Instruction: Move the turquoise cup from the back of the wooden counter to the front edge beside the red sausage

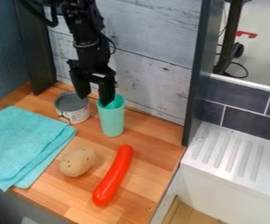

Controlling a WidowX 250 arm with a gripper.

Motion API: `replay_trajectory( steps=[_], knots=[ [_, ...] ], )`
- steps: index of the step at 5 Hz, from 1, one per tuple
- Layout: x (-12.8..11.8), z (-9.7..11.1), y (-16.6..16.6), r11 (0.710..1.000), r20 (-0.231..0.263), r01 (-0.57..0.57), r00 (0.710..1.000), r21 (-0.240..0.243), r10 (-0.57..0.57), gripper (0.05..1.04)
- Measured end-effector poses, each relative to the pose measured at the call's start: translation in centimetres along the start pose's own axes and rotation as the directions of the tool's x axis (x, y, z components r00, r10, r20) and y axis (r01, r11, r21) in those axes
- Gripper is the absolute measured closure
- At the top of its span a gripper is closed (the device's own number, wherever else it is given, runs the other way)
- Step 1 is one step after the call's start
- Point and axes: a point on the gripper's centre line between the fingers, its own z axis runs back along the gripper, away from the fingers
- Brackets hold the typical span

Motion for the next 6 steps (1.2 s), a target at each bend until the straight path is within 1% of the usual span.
replay_trajectory(
  steps=[1, 2, 3, 4, 5, 6],
  knots=[
    [0.1, -0.6, -0.7, 1.000, -0.018, 0.010, 1.000, -0.004, -0.010, 0.239],
    [0.4, -0.6, -1.1, 1.000, -0.012, 0.021, 1.000, -0.003, -0.021, 0.564],
    [0.5, -0.6, -1.2, 1.000, -0.006, 0.023, 1.000, -0.006, -0.023, 0.803],
    [0.7, -0.4, -1.5, 1.000, -0.006, 0.021, 1.000, -0.005, -0.021, 0.962],
    [0.8, -0.2, -1.9, 0.999, -0.014, 0.034, 0.999, 0.007, -0.034, 1.002],
    [1.2, 0.1, -2.4, 0.999, 0.005, 0.052, 0.999, -0.015, -0.052, 1.003]
  ],
)
